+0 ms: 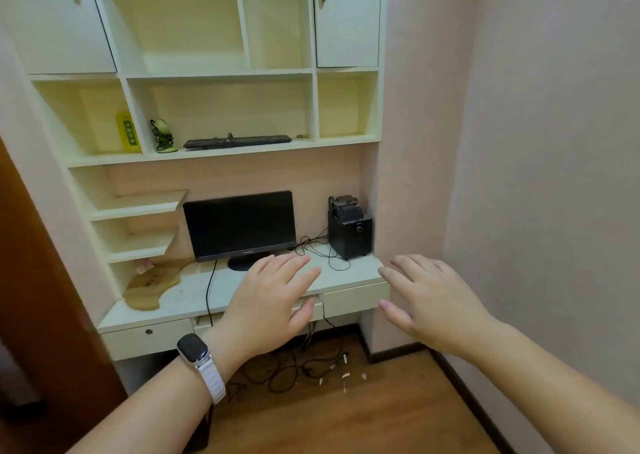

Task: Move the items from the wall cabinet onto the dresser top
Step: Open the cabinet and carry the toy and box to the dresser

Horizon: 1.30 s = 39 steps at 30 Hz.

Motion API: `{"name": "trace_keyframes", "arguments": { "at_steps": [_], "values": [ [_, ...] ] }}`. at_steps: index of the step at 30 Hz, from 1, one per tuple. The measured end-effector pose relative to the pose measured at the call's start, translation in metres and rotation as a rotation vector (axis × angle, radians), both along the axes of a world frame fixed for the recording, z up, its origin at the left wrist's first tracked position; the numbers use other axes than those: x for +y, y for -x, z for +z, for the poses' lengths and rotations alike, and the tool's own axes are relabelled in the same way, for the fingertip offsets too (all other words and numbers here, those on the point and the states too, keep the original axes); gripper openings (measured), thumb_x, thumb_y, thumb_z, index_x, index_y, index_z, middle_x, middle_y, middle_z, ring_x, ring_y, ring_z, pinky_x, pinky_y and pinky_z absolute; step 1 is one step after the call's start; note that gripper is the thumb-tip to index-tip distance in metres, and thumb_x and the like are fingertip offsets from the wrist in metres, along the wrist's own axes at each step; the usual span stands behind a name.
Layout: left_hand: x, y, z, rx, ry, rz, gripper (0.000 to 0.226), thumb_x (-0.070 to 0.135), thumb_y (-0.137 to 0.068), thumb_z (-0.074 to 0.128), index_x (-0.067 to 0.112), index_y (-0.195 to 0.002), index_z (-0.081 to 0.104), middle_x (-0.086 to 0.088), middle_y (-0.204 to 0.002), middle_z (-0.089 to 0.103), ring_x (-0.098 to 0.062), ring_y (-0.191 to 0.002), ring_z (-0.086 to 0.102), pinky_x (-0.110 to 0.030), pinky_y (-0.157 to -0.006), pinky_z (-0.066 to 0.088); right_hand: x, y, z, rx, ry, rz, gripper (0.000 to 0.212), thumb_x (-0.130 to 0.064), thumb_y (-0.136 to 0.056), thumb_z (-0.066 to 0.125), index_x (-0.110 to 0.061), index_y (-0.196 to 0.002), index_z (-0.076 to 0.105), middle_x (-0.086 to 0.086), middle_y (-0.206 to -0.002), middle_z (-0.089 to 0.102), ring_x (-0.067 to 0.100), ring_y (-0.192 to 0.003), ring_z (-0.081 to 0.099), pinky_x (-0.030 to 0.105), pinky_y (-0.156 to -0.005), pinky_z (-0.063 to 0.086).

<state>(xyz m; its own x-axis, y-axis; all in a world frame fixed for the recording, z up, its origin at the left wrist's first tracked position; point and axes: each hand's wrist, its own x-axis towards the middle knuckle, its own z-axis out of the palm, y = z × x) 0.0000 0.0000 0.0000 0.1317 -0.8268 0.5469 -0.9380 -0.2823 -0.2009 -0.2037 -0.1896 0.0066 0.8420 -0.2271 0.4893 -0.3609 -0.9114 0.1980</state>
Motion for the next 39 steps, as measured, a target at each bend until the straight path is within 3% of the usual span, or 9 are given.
{"name": "trace_keyframes", "arguments": {
  "at_steps": [9,16,27,39],
  "values": [
    [-0.016,-0.146,-0.015,0.059,0.074,-0.036,0.045,0.043,-0.090,0.050,0.023,-0.128,0.061,-0.001,-0.132,0.061,-0.022,-0.125,0.054,-0.040,-0.106,0.039,-0.011,-0.156,0.004,0.040,0.028,0.015,0.056,-0.057,-0.090,0.040,-0.024,-0.133,0.053,0.000,-0.131,0.059,0.022,-0.123,0.052,0.039,-0.099,0.043],
    [-0.039,-0.228,-0.014,0.083,0.098,-0.079,0.045,0.042,-0.090,0.052,0.022,-0.129,0.061,-0.003,-0.134,0.060,-0.022,-0.126,0.052,-0.041,-0.106,0.038,-0.014,-0.235,0.007,0.055,0.053,0.010,0.054,-0.058,-0.090,0.041,-0.025,-0.129,0.057,-0.003,-0.126,0.063,0.020,-0.120,0.056,0.037,-0.098,0.046],
    [-0.104,-0.275,-0.015,0.085,0.092,-0.125,0.045,0.042,-0.090,0.050,0.021,-0.129,0.061,-0.004,-0.132,0.061,-0.023,-0.125,0.054,-0.041,-0.106,0.038,-0.079,-0.282,0.005,0.062,0.048,-0.019,0.054,-0.057,-0.089,0.040,-0.023,-0.127,0.059,-0.002,-0.123,0.064,0.022,-0.118,0.056,0.038,-0.096,0.047],
    [-0.258,-0.308,-0.008,0.048,0.100,-0.055,0.042,0.037,-0.088,0.057,0.019,-0.125,0.064,-0.004,-0.130,0.062,-0.026,-0.123,0.054,-0.044,-0.103,0.042,-0.256,-0.332,0.000,-0.091,0.047,0.127,0.049,-0.049,-0.083,0.050,-0.016,-0.116,0.065,0.003,-0.112,0.066,0.027,-0.105,0.060,0.039,-0.086,0.050]
  ]
}}
